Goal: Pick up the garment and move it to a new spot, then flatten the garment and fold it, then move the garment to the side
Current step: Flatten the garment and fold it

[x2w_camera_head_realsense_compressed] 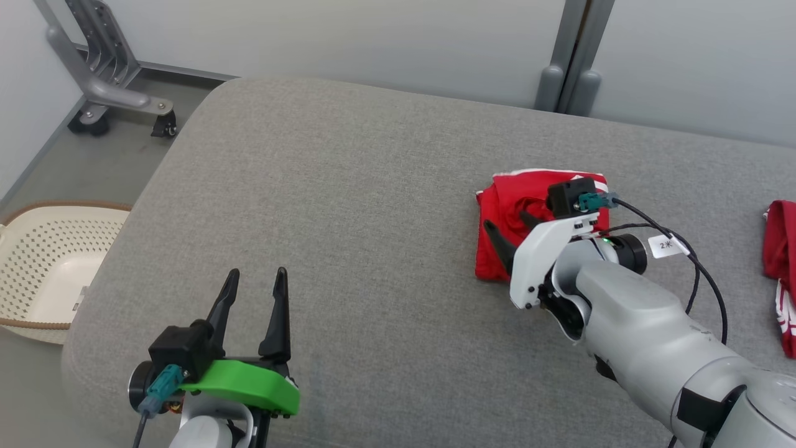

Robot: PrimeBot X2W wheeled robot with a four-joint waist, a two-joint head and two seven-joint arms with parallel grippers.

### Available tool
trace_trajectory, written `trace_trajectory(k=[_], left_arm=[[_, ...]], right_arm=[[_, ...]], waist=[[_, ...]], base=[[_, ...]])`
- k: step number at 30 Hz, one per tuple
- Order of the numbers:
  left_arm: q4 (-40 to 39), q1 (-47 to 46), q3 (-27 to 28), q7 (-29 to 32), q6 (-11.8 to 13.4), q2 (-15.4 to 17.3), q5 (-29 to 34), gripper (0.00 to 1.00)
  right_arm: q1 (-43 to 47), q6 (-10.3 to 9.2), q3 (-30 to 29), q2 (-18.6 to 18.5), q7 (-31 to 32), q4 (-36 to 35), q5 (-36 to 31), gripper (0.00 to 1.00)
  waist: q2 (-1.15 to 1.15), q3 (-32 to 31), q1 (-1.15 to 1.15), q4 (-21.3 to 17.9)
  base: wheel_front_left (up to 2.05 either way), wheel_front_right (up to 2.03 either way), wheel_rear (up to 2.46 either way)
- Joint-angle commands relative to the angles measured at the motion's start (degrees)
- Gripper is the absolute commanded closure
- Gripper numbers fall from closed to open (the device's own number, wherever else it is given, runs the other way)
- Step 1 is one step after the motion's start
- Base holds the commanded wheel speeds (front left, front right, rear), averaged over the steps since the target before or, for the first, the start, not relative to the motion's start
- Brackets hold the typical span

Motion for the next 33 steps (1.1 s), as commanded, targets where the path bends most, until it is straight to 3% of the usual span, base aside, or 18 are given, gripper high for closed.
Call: trace_trajectory(k=[1,6,10,14,18,24,29,32,33], left_arm=[[0.0,0.7,0.5,-0.1,0.0,0.1,0.3,0.00],[-0.5,1.6,1.7,-0.1,0.3,0.2,0.3,0.00],[-1.1,2.3,2.7,-0.1,0.2,0.1,0.6,0.00],[-2.4,2.8,3.5,-0.1,-0.1,-0.1,1.1,0.00],[-3.5,3.7,4.6,-0.1,-0.6,-0.4,1.8,0.00],[-4.0,4.3,5.3,-0.1,-1.6,-0.9,2.9,0.00],[-3.6,3.9,5.8,-0.1,-2.4,-1.4,3.4,0.00],[-3.3,3.0,5.8,-0.1,-2.9,-1.8,3.7,0.00],[-3.3,2.7,5.8,-0.1,-3.0,-1.9,3.8,0.00]], right_arm=[[0.6,-0.09,-0.8,0.1,-0.9,-1.8,1.3,0.00],[-0.1,-0.09,-2.6,-2.0,-3.7,-10.1,3.0,0.00],[0.1,-0.09,-6.0,-6.1,-4.8,-16.1,1.9,0.00],[3.2,-0.09,-16.6,-11.6,-4.8,-20.8,-2.8,0.00],[9.1,-0.08,-26.9,-14.7,-4.8,-22.2,-8.2,0.00],[16.6,-0.07,-35.9,-14.2,-4.8,-20.9,-14.9,0.00],[18.0,-0.08,-37.1,-11.3,-4.8,-18.3,-17.2,0.00],[16.6,-0.08,-35.7,-9.6,-3.5,-16.2,-17.4,0.96],[16.1,-0.08,-35.4,-9.3,-3.1,-15.6,-17.2,1.00]], waist=[[0.00,-0.3,0.00,-0.6],[0.00,-1.2,0.00,-2.5],[0.00,-2.4,0.00,-4.0],[0.00,-3.1,0.00,-5.3],[0.00,-3.5,0.00,-6.2],[0.00,-3.3,0.00,-7.0],[0.00,-2.7,0.00,-7.0],[0.00,-2.1,0.00,-6.2],[0.00,-1.9,0.00,-5.8]], base=[[0.00,0.00,0.00],[0.00,0.00,0.00],[0.00,0.00,0.00],[0.00,0.00,0.00],[0.00,0.00,0.00],[0.00,0.00,0.00],[0.00,0.00,0.00],[0.00,0.00,0.00],[0.00,0.00,0.00]])
